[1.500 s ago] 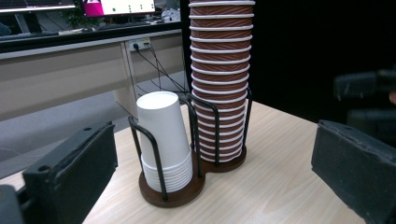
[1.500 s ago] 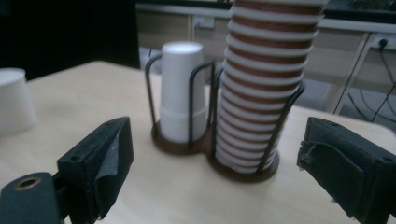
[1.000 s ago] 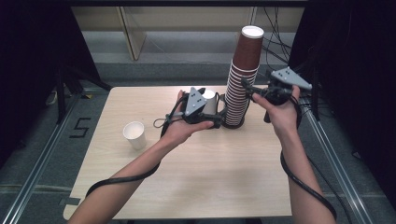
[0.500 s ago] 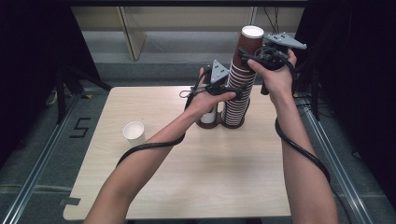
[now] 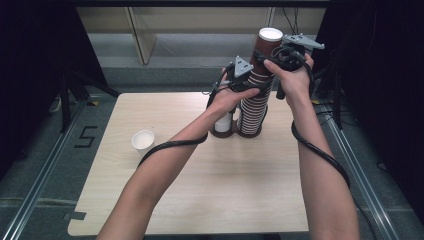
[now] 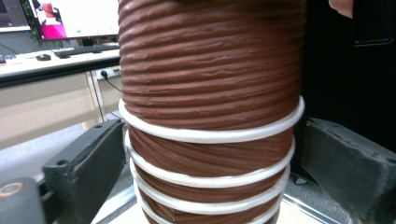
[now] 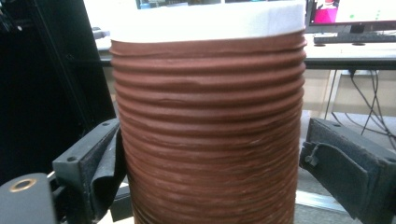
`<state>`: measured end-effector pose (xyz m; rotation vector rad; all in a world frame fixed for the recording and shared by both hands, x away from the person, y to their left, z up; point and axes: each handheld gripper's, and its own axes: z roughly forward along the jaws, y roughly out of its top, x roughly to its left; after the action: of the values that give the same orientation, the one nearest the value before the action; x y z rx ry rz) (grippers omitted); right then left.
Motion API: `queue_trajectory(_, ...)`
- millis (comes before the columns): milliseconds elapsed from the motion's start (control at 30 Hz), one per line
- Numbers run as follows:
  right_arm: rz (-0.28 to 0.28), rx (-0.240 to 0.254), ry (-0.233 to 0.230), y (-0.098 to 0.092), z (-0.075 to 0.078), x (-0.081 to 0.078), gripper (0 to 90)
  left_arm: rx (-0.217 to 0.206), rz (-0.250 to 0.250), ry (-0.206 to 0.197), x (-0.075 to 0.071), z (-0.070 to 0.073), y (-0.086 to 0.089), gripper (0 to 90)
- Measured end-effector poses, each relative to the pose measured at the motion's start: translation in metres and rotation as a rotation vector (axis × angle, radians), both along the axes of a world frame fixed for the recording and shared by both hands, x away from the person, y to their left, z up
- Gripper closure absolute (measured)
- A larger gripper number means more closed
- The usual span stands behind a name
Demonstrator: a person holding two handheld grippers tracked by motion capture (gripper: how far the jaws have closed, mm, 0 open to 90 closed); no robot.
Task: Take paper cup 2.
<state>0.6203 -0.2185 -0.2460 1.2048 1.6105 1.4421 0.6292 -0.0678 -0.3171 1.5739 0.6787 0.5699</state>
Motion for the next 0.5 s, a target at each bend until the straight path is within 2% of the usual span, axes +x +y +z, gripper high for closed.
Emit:
queue_trajectory(33,0.003,0.002,-0.001,0.0005,-0.0006,0.0007,11.0,-0.013,0.000,0.017,0.0009,-0.0005,-0.0006,8.6)
queue_trajectory(67,0.003,-0.007,-0.001,0.0015,-0.0008,0.0010,12.6,-0.001,-0.003,0.014,0.0014,-0.0010,-0.0005,8.3)
queue_trajectory(167,-0.001,-0.017,-0.002,0.0052,-0.0017,0.0012,15.0,0.000,-0.002,0.015,0.0018,-0.0011,-0.0004,8.1)
queue_trajectory(400,-0.012,-0.012,-0.005,0.0059,-0.0006,0.0009,16.5,0.000,0.003,0.016,0.0004,-0.0010,-0.0003,8.8)
queue_trajectory(500,-0.016,-0.002,-0.015,0.0059,0.0005,0.0009,16.9,0.015,0.008,0.013,-0.0014,-0.0008,0.0006,9.9)
